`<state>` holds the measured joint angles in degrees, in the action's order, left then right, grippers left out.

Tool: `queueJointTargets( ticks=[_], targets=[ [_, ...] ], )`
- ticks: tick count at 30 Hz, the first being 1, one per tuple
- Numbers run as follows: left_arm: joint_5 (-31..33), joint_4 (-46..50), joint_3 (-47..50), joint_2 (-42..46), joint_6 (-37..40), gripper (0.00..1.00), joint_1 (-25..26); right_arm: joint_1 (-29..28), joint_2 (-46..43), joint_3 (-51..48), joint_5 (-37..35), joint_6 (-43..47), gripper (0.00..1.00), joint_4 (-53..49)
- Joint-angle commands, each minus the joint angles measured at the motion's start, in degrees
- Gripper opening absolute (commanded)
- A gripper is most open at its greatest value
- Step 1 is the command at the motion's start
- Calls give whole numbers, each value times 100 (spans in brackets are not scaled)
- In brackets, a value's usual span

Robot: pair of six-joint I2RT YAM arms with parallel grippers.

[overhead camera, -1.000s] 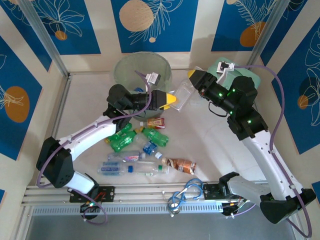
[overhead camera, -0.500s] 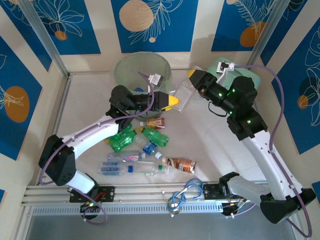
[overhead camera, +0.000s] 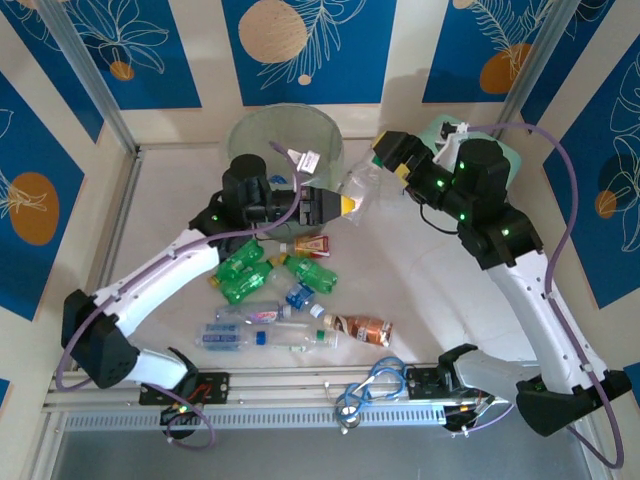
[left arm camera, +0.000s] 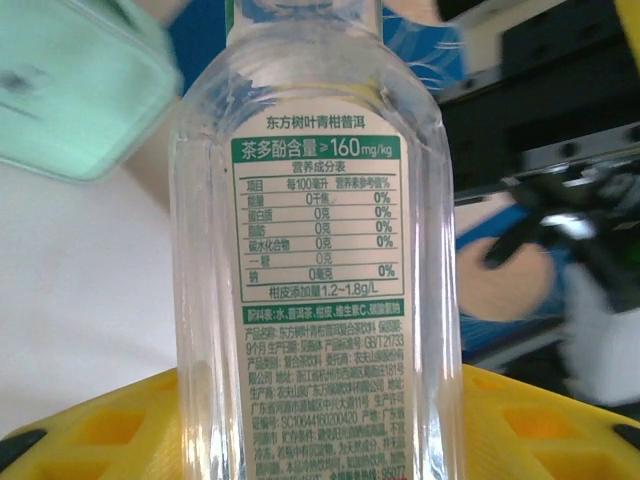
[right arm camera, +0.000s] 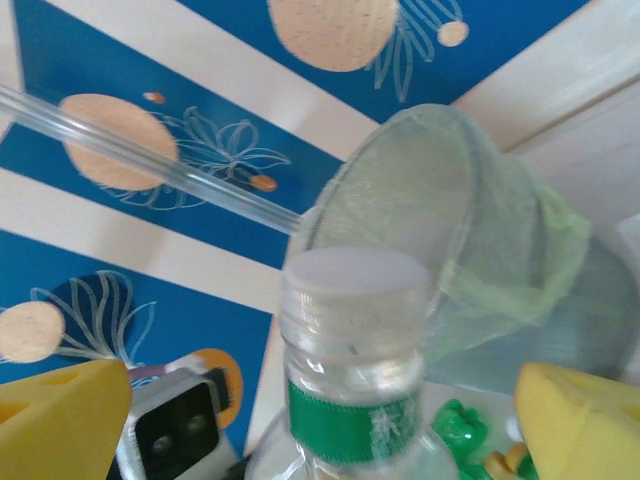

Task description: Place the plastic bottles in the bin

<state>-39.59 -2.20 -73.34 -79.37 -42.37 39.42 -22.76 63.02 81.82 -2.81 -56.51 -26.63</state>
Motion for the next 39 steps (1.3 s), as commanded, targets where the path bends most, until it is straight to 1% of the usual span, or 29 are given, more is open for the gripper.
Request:
queueJointTargets(
  ticks=[1, 4, 7, 9, 14, 18, 23, 29, 36, 37, 38, 39],
  targets=[
    [1431, 2108, -535, 330, 1907, 42, 76, -9, 127, 309, -279, 414, 99, -1169],
    [1976, 2705, -827, 350, 2549, 42, 183, -16, 315, 502, -30, 552, 99, -1366],
    [2326, 2954, -970, 403, 2962, 42, 303, -43, 461, 664, 136, 611, 99, -1408],
    [2456, 3052, -1020, 422, 3138, 43, 370, -57, 495, 691, 302, 618, 100, -1267],
    [2601, 3216, -1059, 413, 3378, 43, 504, -160, 439, 488, 850, 639, 99, -528],
    [2583, 3166, -1020, 486, 3506, 43, 655, -244, 664, 673, 644, 632, 96, -805],
    [2651, 3110, -1007, 550, 3542, 43, 689, -303, 960, 853, 492, 678, 91, -1028],
    [2650, 3138, -999, 554, 3613, 42, 702, -395, 1228, 1038, 528, 703, 74, -1087],
    [2690, 3085, -930, 554, 3623, 44, 704, -448, 1274, 1068, 561, 730, 47, -1059],
    [2685, 3068, -915, 554, 3624, 45, 703, -448, 1253, 1047, 553, 734, 42, -1047],
    [2670, 3050, -897, 554, 3618, 47, 701, -448, 1245, 1042, 553, 737, 40, -1029],
    [2651, 3033, -876, 552, 3605, 52, 704, -448, 1226, 1023, 560, 735, 38, -1005]
  ],
)
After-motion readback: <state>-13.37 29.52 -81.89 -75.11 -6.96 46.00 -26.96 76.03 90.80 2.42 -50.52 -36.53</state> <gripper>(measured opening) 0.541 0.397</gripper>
